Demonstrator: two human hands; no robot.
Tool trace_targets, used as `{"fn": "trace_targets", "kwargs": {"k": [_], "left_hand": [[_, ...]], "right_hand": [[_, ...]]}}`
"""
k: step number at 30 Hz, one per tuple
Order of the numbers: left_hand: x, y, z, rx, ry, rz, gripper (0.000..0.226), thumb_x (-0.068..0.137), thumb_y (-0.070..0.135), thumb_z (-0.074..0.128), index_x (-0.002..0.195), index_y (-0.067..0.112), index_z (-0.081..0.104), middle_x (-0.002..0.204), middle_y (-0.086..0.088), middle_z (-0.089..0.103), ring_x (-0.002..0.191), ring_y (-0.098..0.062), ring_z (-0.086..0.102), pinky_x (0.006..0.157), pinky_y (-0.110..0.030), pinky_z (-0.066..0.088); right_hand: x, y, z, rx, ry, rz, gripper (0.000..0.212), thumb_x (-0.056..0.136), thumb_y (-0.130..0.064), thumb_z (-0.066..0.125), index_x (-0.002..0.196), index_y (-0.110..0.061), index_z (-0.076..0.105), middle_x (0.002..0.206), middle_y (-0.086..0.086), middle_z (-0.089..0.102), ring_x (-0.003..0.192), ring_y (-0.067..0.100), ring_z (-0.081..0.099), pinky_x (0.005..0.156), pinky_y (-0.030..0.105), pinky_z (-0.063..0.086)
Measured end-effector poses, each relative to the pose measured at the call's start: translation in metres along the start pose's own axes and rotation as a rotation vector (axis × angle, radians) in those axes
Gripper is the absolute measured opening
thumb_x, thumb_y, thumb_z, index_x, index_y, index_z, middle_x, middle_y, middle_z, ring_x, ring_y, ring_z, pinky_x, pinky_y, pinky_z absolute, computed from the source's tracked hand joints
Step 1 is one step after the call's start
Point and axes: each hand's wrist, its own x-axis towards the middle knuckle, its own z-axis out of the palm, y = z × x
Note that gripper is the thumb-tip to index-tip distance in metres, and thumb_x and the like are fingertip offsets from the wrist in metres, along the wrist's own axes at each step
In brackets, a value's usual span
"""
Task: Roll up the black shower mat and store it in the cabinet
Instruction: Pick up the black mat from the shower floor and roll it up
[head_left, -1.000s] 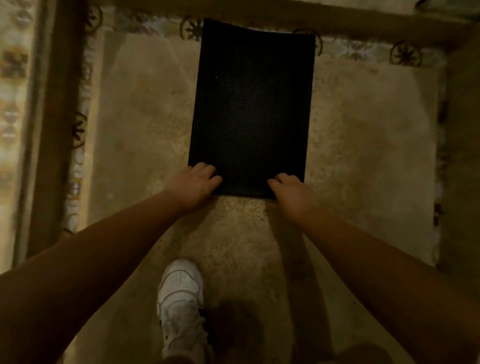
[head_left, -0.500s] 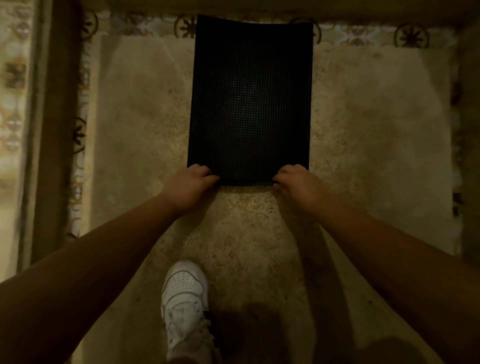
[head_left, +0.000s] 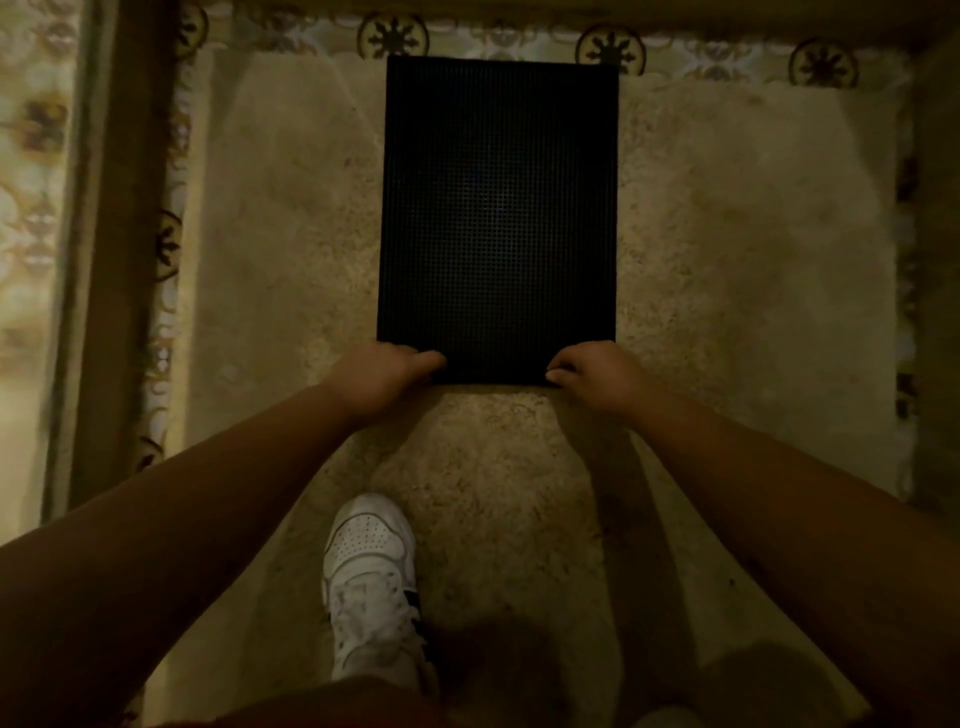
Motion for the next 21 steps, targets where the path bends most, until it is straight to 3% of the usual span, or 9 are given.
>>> {"fn": "trace_targets", "kwargs": {"k": [3, 7, 14, 18, 21], "left_hand": [[-0.004, -0.002, 0.005, 0.166, -0.026, 0.074, 0.037, 0.079, 0.013, 0.07, 0.115, 0.019, 0.066, 0.086, -0.011, 0.066, 0.072, -0.032, 0.065, 0.055, -0.036, 0.051], [-0.001, 0.003, 0.006, 0.156, -0.025, -0.017, 0.037, 0.087, 0.018, 0.059, 0.124, 0.021, 0.059, 0.103, -0.012, 0.063, 0.09, -0.034, 0.062, 0.067, -0.044, 0.054], [0.012, 0.016, -0.001, 0.36, 0.08, -0.017, 0.042, 0.084, 0.015, 0.059, 0.125, 0.018, 0.054, 0.121, -0.013, 0.053, 0.102, -0.033, 0.052, 0.069, -0.044, 0.049], [0.016, 0.02, 0.0, 0.434, 0.021, -0.01, 0.043, 0.086, 0.021, 0.057, 0.129, 0.024, 0.051, 0.121, -0.003, 0.052, 0.108, -0.028, 0.048, 0.082, -0.043, 0.045], [0.018, 0.026, 0.004, 0.453, -0.01, -0.043, 0.044, 0.089, 0.021, 0.052, 0.133, 0.02, 0.049, 0.12, -0.004, 0.055, 0.106, -0.027, 0.051, 0.082, -0.04, 0.043]], "right_hand": [[0.002, -0.002, -0.001, 0.078, 0.028, 0.069, 0.019, 0.092, -0.032, 0.061, 0.101, -0.019, 0.072, 0.1, 0.001, 0.07, 0.085, 0.014, 0.061, 0.074, 0.033, 0.052], [0.004, -0.005, 0.001, 0.193, 0.083, 0.134, 0.015, 0.086, -0.029, 0.069, 0.096, -0.018, 0.07, 0.097, 0.003, 0.068, 0.088, 0.017, 0.063, 0.077, 0.034, 0.054], [0.0, -0.002, 0.003, 0.251, 0.168, 0.141, 0.015, 0.084, -0.028, 0.072, 0.089, -0.014, 0.067, 0.09, 0.003, 0.066, 0.084, 0.018, 0.062, 0.073, 0.036, 0.054], [0.003, -0.002, 0.003, 0.264, 0.204, 0.175, 0.018, 0.082, -0.026, 0.073, 0.077, -0.014, 0.06, 0.085, 0.003, 0.062, 0.081, 0.019, 0.059, 0.067, 0.033, 0.051], [0.005, -0.005, 0.005, 0.248, 0.235, 0.165, 0.021, 0.083, -0.024, 0.073, 0.072, -0.016, 0.057, 0.091, 0.005, 0.058, 0.083, 0.021, 0.057, 0.075, 0.038, 0.052]]}}
